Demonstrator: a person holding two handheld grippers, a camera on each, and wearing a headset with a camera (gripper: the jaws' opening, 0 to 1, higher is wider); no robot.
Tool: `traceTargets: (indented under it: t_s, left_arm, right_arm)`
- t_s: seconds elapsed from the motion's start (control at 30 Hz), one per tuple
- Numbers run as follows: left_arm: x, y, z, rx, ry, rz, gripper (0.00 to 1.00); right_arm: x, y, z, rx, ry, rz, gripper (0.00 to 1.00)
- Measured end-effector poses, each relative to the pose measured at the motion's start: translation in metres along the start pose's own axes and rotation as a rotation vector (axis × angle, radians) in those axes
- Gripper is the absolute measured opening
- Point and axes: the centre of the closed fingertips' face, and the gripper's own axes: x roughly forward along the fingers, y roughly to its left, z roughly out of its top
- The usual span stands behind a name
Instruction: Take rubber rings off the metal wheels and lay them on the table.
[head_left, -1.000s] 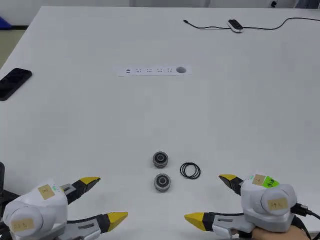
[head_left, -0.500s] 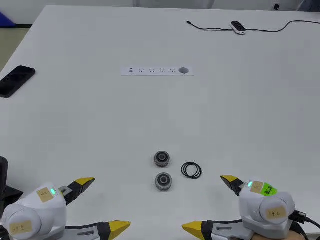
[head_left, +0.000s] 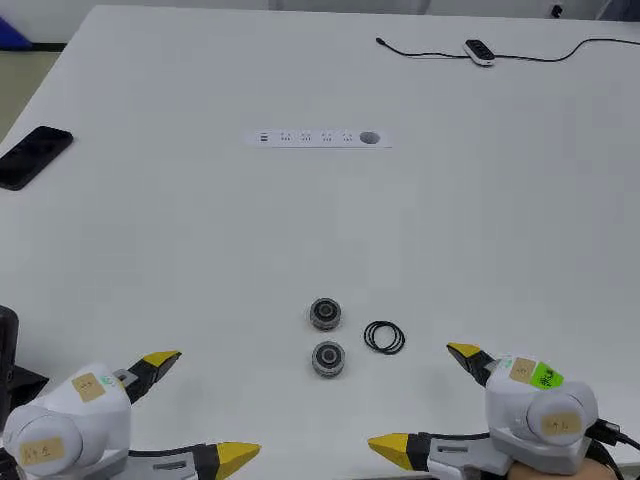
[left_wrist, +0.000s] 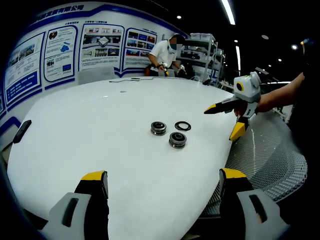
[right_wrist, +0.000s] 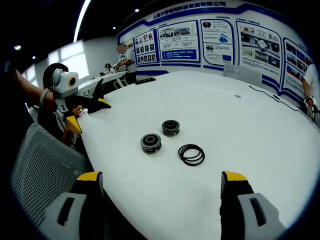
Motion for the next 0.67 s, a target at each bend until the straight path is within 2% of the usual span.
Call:
traceTargets:
  t_s: [0.67]
  left_arm:
    - [0.0016,0.0059,-0.0021,-0.002,0.015,0.001,0.94]
  right_arm:
    - [0.0020,-0.0045,0.0005,0.022,0.007,-0.006,0.99]
